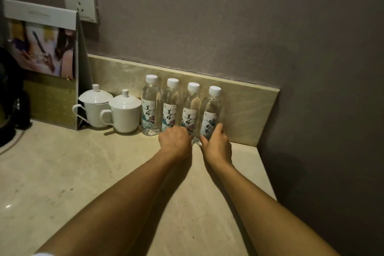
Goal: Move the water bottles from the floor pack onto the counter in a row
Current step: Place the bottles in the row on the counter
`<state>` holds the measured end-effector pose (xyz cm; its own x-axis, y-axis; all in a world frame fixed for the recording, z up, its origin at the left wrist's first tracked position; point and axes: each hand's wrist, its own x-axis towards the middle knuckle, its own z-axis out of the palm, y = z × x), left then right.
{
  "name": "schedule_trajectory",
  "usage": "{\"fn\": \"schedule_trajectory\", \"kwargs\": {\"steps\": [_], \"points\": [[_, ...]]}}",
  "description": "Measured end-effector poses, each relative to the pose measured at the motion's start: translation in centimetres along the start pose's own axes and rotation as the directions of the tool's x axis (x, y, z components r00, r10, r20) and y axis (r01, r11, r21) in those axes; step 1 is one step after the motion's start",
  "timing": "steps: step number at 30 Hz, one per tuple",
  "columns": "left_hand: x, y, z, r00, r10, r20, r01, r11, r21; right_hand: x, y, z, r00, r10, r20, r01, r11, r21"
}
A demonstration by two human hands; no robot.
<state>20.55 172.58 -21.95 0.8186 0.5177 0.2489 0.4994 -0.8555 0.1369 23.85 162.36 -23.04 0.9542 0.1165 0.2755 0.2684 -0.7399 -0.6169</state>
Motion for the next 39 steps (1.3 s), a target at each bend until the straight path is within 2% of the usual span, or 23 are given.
{"fn": "schedule_trajectory", "kwargs": {"steps": [18, 33, 39], "points": [[0.5, -0.3, 0.1, 0.999, 0.047, 0.021, -0.047, 0.999, -0.008, -0.3, -0.2, 0.3, 0.999, 0.034, -0.025, -0.034, 0.999, -0.031], [0.8, -0.5, 0.1, 0.996, 0.070, 0.060, -0.069, 0.997, -0.013, 0.3, 0.2, 1.2, 1.000, -0.005, -0.029, 0.003, 0.997, -0.077], [0.8, -0.7, 0.5, 0.995, 0.098, 0.030, -0.097, 0.995, -0.025, 0.4, 0.2, 1.4, 1.000, 0.009, -0.030, -0.012, 0.995, -0.102]]}}
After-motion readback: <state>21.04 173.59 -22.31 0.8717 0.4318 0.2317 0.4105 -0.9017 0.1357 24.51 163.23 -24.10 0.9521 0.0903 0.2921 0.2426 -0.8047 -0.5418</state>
